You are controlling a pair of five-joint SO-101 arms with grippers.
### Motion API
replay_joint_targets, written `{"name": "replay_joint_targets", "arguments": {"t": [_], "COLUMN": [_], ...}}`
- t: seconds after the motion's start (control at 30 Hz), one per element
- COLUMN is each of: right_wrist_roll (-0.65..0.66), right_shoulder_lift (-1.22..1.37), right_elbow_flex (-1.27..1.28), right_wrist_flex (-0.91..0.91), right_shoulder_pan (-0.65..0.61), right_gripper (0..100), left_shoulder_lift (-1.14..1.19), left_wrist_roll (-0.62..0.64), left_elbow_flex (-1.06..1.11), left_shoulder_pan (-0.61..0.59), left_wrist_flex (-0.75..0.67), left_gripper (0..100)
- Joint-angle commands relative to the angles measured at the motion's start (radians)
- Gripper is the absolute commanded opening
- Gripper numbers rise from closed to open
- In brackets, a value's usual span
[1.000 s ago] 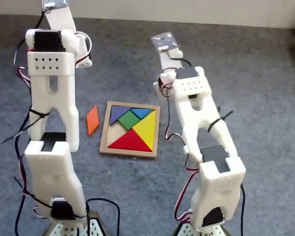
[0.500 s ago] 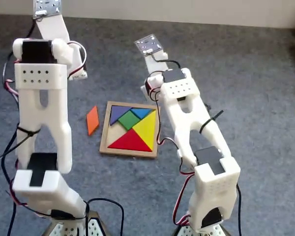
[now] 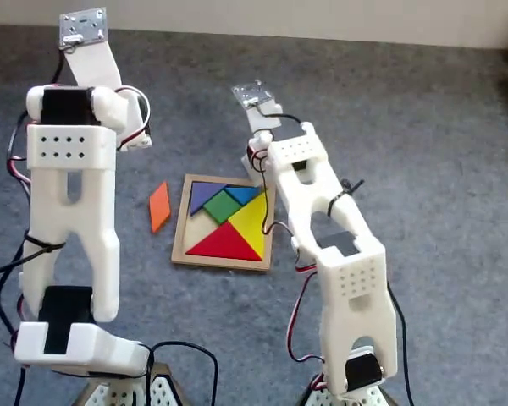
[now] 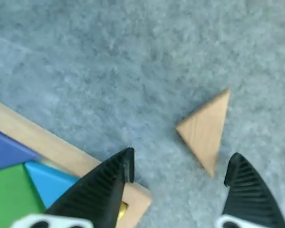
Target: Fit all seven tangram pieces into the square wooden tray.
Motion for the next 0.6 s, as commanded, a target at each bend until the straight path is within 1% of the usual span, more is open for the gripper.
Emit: {"name": "replay_joint_targets", "arguments": {"t": [0.0,0.37,0.5,0.57], "right_wrist_roll": [-0.012,-0.012,-0.012,-0.012], "right_shoulder_lift": [-0.024,-0.019,-0.018,-0.018], "right_elbow_flex": [-0.064,-0.056,-0.056,-0.056], "right_wrist_flex": [-0.015,-0.022,-0.031,-0.073], "right_shoulder_pan": [0.022,0.022,0.022,0.022], "right_gripper": [30.0,29.6,21.0,17.5], "left_shoulder_lift": [-0.065,-0.059,-0.059,-0.059], "left_wrist_roll": [-0.012,-0.012,-0.012,-0.012], "left_elbow_flex": [0.005,0.008,0.008,0.008], "left_shoulder_pan": [-0.018,-0.013,-0.013,-0.013], "left_wrist_flex": [-0.014,-0.008,-0.006,-0.006], "left_gripper": [3,3,3,3]}}
